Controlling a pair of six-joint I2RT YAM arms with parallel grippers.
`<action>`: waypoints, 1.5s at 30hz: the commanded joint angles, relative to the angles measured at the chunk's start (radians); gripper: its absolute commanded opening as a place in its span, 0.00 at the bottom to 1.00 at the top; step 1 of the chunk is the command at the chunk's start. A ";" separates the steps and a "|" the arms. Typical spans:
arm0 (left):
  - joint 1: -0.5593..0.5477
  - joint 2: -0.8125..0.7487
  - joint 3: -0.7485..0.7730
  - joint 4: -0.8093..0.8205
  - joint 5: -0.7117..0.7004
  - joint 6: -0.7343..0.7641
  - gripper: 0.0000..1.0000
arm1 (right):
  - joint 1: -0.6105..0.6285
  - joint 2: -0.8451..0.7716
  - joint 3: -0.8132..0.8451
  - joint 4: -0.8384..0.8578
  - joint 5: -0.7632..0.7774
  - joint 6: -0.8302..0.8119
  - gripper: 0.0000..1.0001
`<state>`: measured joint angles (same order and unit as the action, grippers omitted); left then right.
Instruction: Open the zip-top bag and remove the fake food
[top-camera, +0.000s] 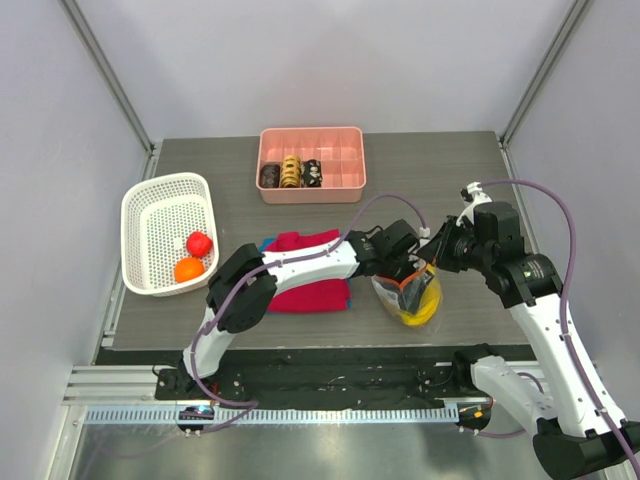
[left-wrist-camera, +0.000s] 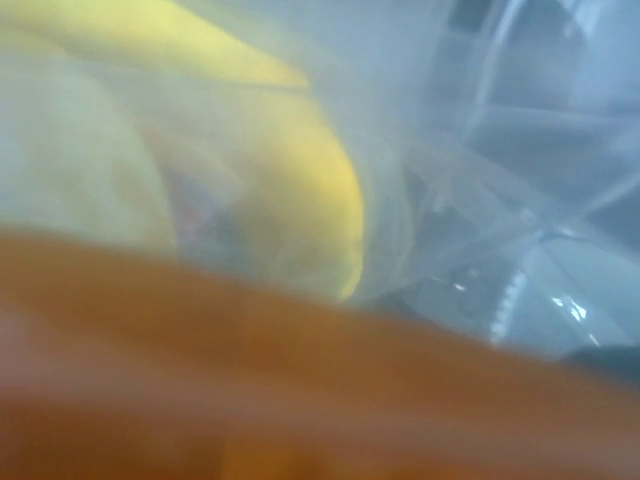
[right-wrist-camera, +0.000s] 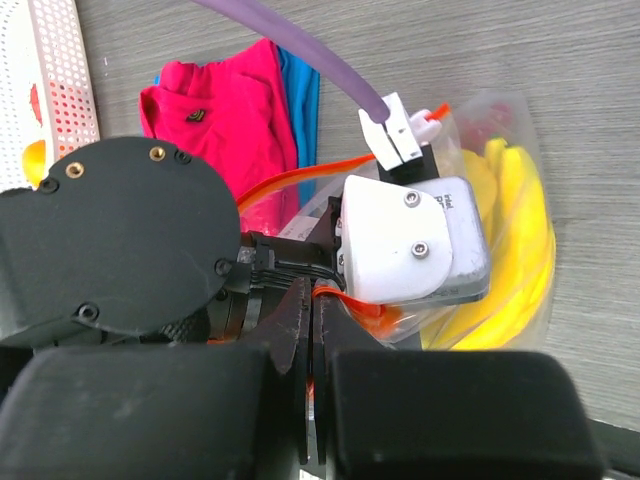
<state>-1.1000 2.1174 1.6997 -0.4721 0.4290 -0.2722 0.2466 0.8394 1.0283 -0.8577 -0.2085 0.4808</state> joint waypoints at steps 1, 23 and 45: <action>-0.017 -0.005 0.002 -0.037 0.168 0.067 0.55 | 0.002 -0.013 0.007 0.086 0.001 0.004 0.01; 0.042 -0.033 -0.046 0.004 0.145 -0.042 0.60 | 0.000 0.018 0.047 0.083 0.035 -0.030 0.01; 0.022 -0.007 -0.115 0.125 -0.061 -0.039 0.20 | -0.015 -0.031 -0.053 0.097 0.024 0.001 0.01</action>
<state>-1.0782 2.1120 1.5597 -0.3599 0.4179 -0.2852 0.2379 0.8383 0.9714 -0.8295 -0.1963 0.4744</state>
